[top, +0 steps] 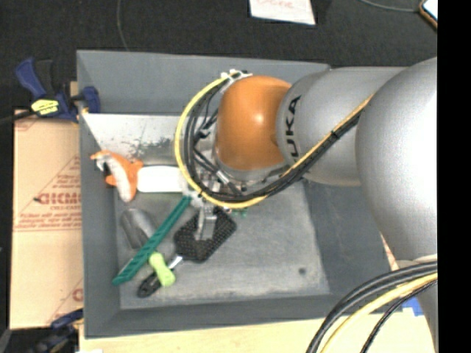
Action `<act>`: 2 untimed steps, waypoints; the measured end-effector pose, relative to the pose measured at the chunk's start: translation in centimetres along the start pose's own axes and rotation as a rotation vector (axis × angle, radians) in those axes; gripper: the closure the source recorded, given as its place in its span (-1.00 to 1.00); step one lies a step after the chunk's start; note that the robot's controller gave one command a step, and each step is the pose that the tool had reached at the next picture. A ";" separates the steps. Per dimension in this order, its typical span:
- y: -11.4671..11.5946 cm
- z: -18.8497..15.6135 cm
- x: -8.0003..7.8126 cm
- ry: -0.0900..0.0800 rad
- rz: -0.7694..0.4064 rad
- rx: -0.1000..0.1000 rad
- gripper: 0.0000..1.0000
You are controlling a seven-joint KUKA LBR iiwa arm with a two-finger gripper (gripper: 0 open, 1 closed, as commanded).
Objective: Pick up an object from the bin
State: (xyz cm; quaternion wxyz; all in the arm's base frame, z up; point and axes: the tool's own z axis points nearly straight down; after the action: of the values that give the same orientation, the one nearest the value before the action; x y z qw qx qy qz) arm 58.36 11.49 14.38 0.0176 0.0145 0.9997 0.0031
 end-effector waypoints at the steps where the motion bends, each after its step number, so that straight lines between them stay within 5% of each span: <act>1: 3.7 -2.2 -0.8 -0.018 0.027 -0.010 -1.00; 2: 2.3 -0.5 0.3 -0.006 0.009 0.000 -1.00</act>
Offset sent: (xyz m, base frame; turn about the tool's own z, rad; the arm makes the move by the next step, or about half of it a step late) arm -0.0035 0.0248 0.0051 0.0070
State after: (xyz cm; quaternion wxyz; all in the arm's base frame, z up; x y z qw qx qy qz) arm 58.10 13.81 14.85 0.0204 0.0189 0.9996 0.0033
